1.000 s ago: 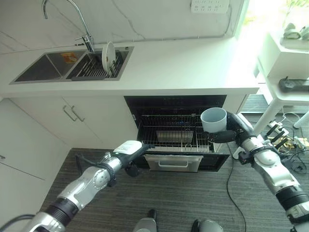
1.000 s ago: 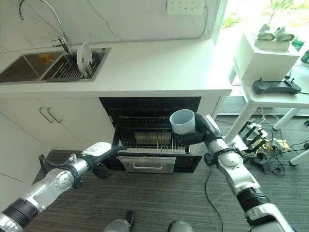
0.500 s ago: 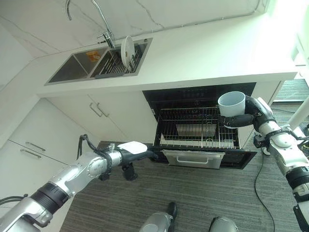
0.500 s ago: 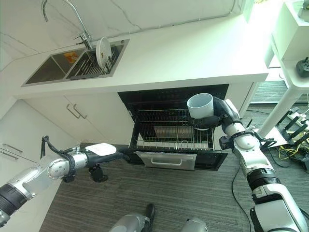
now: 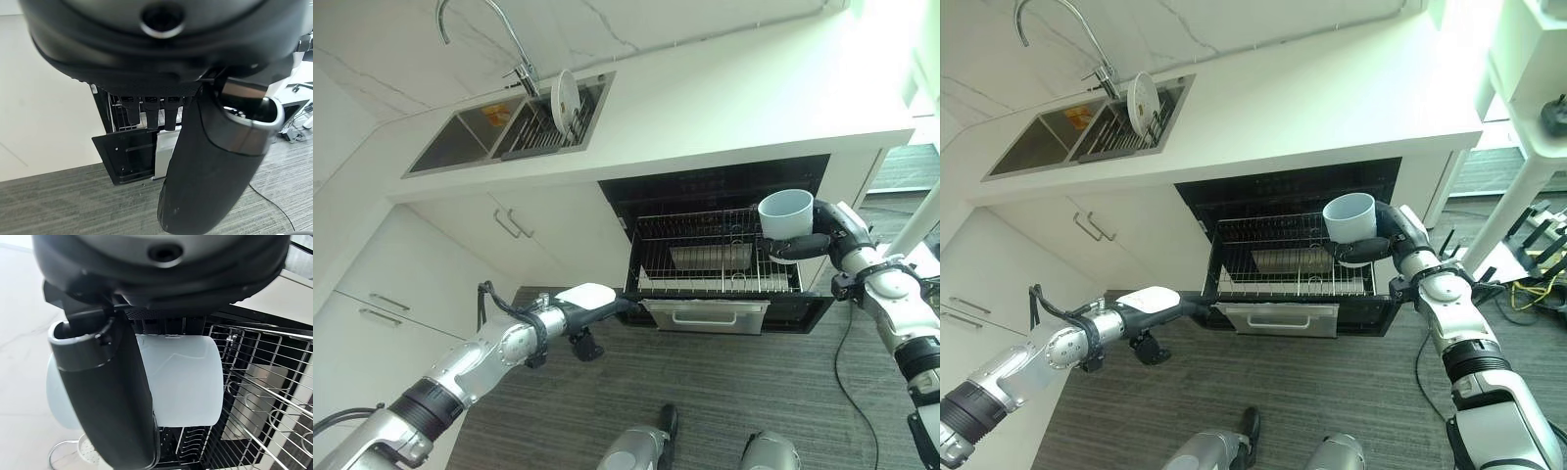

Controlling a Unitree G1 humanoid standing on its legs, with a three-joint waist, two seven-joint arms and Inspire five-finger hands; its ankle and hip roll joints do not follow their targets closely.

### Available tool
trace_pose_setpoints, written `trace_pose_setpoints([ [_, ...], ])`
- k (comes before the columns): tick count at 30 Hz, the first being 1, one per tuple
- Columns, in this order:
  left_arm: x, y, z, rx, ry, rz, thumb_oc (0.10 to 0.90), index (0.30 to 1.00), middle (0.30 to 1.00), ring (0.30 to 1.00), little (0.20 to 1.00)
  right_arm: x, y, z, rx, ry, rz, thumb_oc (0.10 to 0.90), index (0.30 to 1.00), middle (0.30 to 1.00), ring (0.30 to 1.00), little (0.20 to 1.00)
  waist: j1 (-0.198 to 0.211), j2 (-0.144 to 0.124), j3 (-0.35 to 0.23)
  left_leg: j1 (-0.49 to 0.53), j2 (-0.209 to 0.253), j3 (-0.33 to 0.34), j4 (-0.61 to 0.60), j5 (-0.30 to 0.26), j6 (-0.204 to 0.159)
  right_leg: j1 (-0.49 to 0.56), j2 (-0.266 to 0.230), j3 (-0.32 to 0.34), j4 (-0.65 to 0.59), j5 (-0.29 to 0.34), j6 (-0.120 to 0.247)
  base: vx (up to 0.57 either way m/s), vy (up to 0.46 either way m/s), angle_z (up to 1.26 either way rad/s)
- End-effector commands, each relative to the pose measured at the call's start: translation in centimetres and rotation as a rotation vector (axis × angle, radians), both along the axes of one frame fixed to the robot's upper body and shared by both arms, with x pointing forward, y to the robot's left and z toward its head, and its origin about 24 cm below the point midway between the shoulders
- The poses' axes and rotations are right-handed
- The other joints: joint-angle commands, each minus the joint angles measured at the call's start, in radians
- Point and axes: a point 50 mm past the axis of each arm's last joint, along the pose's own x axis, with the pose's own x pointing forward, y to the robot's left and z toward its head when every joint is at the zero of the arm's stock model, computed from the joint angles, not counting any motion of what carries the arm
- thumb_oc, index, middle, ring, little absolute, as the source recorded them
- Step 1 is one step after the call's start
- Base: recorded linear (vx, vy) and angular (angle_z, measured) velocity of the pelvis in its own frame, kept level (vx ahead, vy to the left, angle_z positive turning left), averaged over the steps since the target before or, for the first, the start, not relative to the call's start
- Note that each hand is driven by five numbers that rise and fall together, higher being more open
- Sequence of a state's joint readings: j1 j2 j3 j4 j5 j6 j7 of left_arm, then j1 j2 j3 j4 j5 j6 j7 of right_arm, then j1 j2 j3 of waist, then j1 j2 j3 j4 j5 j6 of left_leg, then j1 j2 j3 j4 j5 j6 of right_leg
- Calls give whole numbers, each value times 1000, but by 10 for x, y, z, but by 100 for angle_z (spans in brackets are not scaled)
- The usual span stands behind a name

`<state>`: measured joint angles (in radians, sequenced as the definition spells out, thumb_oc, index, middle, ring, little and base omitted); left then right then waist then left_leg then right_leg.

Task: Place the dishes in the dishwasher.

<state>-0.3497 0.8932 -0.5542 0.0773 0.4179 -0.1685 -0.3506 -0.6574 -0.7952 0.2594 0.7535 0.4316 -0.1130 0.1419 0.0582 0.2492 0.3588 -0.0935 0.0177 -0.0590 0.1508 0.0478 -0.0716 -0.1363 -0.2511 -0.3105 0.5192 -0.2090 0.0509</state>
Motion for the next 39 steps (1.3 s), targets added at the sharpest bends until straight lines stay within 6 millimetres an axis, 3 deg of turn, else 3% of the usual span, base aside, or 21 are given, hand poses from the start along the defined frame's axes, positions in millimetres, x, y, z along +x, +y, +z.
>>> trace_pose_setpoints([
  [1, 22, 9, 55, -63, -259, 51, 800, 900, 900, 900, 900, 17, 9, 91, 6, -325, 38, 400, 300, 300, 300, 300, 14, -39, -9, -73, 7, 34, 149, -190, 13, 96, 54, 116, -219, -14, 64, -130, 30, 5],
  [6, 34, 9, 78, -88, -342, 57, 800, 900, 900, 900, 900, 23, 12, 119, 6, -395, 42, 400, 300, 300, 300, 300, 18, -27, 47, -126, 2, 35, 149, -182, 17, 48, 64, 118, -219, -16, 57, -135, 11, 4],
  [10, 41, 7, 92, -85, -400, 59, 800, 900, 900, 900, 900, 28, 20, 133, 15, -440, 55, 400, 300, 300, 300, 300, 22, -34, 86, -177, 5, 46, 149, -175, 23, -7, 78, 126, -219, -10, 49, -86, -17, -1],
  [19, 47, 13, 104, -83, -461, 99, 800, 900, 900, 900, 900, 30, 28, 137, 38, -475, 75, 400, 300, 300, 300, 300, 26, -52, 113, -211, 14, 54, 149, -168, 31, -48, 92, 134, -219, 4, 47, -4, -26, 0],
  [26, 56, 8, 143, -29, -531, 67, 800, 900, 900, 900, 900, 42, 46, 149, 220, -469, 81, 400, 300, 300, 300, 300, 57, -75, 154, -310, 31, 41, 149, -137, 40, -134, 117, 130, -219, 46, 51, -65, -121, 3],
  [34, 59, 0, 161, -14, -564, 45, 800, 900, 900, 900, 900, 49, 59, 158, 338, -469, 74, 400, 300, 300, 300, 300, 78, -63, 161, -377, 25, 30, 149, -113, 43, -196, 117, 116, -219, 71, 52, -29, -20, 4],
  [39, 58, -5, 168, -29, -577, 33, 800, 900, 900, 900, 900, 54, 51, 146, 436, -417, -16, 400, 300, 300, 300, 300, 90, -37, 161, -409, 17, 29, 149, -101, 42, -227, 104, 100, -219, 82, 53, -26, 38, 6],
])
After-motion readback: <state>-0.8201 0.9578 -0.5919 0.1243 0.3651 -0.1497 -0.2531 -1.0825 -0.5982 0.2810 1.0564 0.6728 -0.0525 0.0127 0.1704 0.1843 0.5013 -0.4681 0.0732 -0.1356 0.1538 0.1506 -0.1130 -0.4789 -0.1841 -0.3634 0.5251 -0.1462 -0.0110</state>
